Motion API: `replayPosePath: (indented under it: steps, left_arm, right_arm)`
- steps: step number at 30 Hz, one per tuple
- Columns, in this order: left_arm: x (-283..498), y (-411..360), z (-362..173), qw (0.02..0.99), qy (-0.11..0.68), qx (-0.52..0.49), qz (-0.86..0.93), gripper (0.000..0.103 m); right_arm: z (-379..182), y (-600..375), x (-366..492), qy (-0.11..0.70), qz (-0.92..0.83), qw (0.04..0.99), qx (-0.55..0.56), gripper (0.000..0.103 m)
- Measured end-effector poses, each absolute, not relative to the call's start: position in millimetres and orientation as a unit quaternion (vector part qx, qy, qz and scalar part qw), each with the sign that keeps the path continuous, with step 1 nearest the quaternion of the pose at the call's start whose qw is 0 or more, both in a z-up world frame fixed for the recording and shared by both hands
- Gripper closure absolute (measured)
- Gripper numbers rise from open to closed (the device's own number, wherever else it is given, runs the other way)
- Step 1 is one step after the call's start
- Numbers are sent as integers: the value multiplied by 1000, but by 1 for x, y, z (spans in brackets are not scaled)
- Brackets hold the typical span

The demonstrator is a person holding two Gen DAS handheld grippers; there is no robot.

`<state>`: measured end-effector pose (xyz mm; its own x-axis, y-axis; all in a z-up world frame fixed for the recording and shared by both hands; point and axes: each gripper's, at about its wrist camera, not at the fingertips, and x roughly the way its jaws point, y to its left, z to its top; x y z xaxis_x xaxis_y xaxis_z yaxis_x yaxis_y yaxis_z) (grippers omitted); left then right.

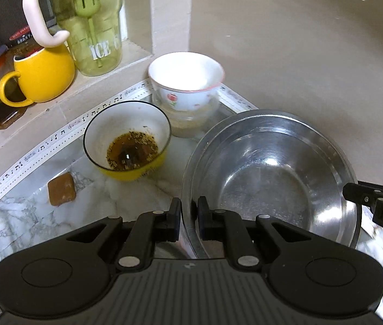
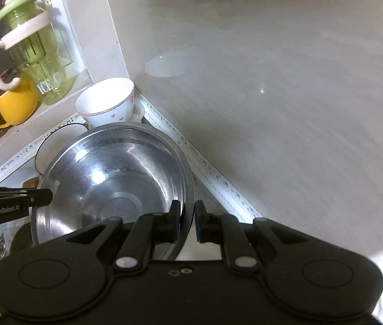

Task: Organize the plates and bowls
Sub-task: 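Carry the steel bowl toward the wooden cutting board and lower it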

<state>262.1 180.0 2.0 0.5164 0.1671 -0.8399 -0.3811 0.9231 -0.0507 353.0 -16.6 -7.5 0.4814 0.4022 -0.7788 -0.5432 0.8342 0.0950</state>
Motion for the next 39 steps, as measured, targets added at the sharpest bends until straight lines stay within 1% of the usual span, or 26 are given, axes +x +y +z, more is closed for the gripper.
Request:
replayPosePath:
  steps: [10, 19, 29, 39]
  left_arm:
    - [208, 119, 34, 881, 457, -73, 99, 92]
    - [179, 45, 38, 885, 464, -40, 25, 92]
    - [200, -46, 11, 876, 480, -8, -50, 92]
    - [244, -116, -38, 862, 503, 9, -72, 92]
  right_arm:
    - [17, -69, 293, 418, 239, 874, -65, 91]
    - [19, -148, 242, 417, 184, 889, -33, 91]
    - [-3, -254, 222, 426, 113, 898, 0, 91]
    - [-50, -329, 251, 456, 70, 887, 30, 91]
